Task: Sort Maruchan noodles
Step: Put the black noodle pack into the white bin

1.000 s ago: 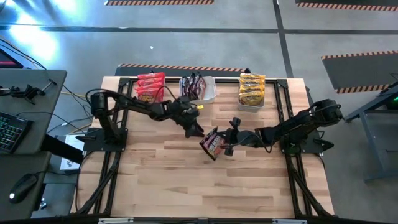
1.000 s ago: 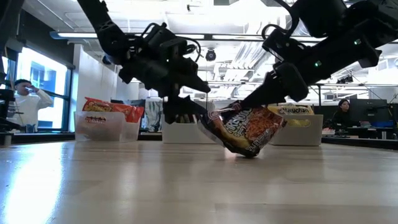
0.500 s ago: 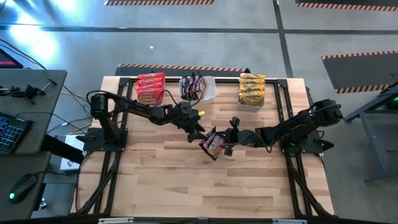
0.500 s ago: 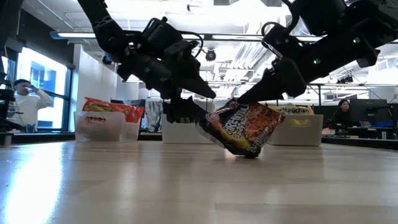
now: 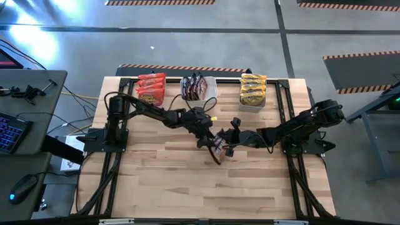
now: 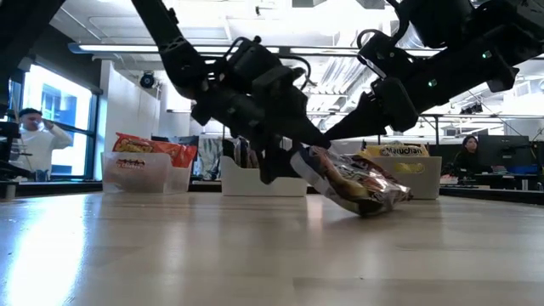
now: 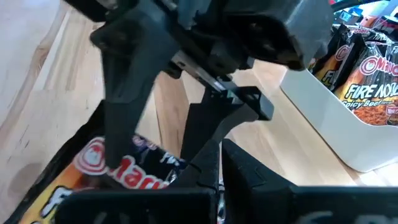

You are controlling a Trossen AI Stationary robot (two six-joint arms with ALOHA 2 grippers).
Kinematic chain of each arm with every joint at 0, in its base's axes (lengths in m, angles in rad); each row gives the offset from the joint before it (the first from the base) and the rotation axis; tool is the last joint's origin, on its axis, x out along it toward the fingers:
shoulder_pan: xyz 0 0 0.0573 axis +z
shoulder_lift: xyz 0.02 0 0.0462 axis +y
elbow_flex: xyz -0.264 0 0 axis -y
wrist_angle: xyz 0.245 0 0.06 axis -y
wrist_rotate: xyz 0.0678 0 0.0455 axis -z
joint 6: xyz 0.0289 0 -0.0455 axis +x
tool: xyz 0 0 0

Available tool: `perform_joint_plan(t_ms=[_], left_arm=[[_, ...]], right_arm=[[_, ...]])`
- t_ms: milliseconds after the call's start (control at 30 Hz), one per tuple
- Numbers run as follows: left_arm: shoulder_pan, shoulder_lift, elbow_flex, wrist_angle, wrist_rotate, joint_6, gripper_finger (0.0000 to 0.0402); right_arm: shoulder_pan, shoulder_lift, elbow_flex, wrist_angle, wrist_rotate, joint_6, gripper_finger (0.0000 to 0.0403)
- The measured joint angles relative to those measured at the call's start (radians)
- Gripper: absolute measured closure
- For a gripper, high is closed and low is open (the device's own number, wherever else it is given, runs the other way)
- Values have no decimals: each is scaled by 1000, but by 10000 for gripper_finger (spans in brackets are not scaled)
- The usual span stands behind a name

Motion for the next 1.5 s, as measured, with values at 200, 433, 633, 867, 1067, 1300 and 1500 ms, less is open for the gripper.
perform_joint_plan(t_ms=[200, 433, 633, 867, 1067, 1300, 1500], left_arm=[[-17, 2, 2, -2, -34, 31, 161], [-25, 2, 2, -2, -42, 42, 253], [-27, 1, 2, -2, -37, 68, 340], [-5, -4, 2, -6, -35, 68, 399], [41, -66, 2, -46, -29, 37, 401], [102, -203, 2, -156, -112, 29, 401], [130, -303, 11, -216, -214, 68, 401]], right_arm=[[0, 0, 0, 0, 0, 0, 403], [0, 0, 0, 15, 1, 18, 403], [0, -14, 0, -18, 8, 22, 397], [3, -169, 0, -223, 95, 30, 343], [2, -376, 0, -452, 187, 50, 325], [-32, -605, 0, -539, 220, 2, 325], [-60, -714, 0, -593, 204, 4, 325]])
